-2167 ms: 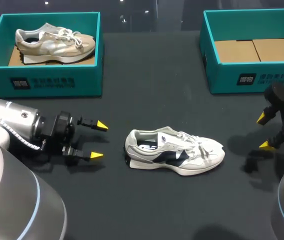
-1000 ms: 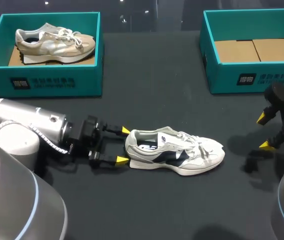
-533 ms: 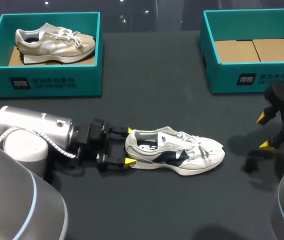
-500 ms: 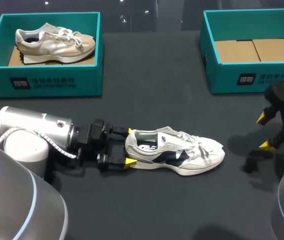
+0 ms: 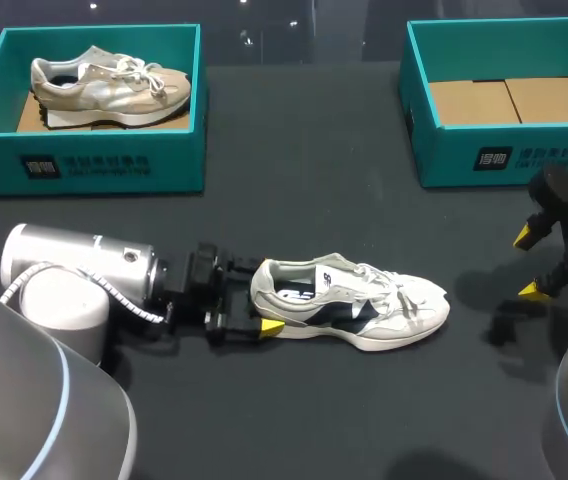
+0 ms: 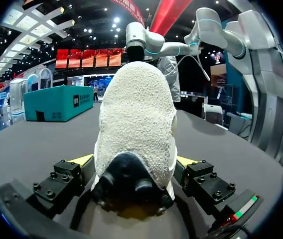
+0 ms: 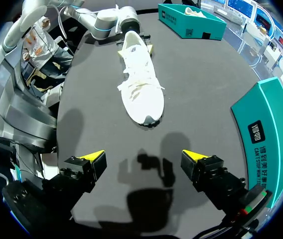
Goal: Take the shoe out of the shoebox, open the shoe tongue, remove and reinsert the insole, then place the shoe into the shoebox
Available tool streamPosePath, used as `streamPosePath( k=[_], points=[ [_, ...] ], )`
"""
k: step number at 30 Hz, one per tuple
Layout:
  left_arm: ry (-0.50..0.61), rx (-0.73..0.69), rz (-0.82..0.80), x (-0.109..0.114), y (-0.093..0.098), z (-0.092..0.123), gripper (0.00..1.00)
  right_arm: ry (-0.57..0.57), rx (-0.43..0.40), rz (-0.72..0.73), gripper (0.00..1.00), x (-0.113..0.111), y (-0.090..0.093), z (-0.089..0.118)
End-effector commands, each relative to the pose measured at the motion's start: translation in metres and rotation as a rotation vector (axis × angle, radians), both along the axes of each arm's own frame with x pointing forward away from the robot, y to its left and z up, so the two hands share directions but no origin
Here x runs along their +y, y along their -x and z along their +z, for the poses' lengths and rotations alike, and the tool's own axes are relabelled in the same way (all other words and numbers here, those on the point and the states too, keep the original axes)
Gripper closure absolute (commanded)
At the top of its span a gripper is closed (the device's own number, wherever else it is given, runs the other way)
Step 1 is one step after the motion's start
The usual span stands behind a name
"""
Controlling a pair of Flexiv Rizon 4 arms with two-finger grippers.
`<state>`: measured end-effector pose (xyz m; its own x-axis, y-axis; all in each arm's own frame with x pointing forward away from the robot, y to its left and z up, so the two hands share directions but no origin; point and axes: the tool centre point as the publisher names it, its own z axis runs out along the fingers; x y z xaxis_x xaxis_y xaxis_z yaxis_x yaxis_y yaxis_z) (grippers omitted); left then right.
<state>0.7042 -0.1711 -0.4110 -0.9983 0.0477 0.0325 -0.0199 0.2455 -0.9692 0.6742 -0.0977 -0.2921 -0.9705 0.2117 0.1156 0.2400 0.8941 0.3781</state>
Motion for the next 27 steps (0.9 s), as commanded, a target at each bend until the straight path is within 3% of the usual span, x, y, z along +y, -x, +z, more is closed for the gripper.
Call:
streamPosePath(
  k=[1,7,8,10,11,27],
  points=[
    [0.004,0.001,-0.002,-0.007,-0.001,-0.004,0.00,0.002,-0.003,-0.001,0.00,0.000,0.002,0.000],
    [0.004,0.002,-0.009,-0.016,-0.002,-0.006,0.00,0.002,-0.003,-0.001,0.00,0.000,0.002,0.000],
    [0.003,0.001,-0.009,-0.017,-0.002,-0.006,0.05,0.002,-0.003,-0.001,0.00,0.000,0.002,0.000],
    [-0.002,0.003,-0.003,-0.019,-0.004,-0.008,0.83,0.002,-0.003,-0.001,0.00,0.000,0.002,0.000],
    [-0.003,0.001,-0.002,-0.020,-0.004,-0.008,1.00,0.002,-0.003,-0.001,0.00,0.000,0.002,0.000],
    [0.017,0.008,0.070,-0.015,-0.001,-0.012,1.00,0.002,-0.003,-0.001,0.00,0.000,0.002,0.000]
  ],
)
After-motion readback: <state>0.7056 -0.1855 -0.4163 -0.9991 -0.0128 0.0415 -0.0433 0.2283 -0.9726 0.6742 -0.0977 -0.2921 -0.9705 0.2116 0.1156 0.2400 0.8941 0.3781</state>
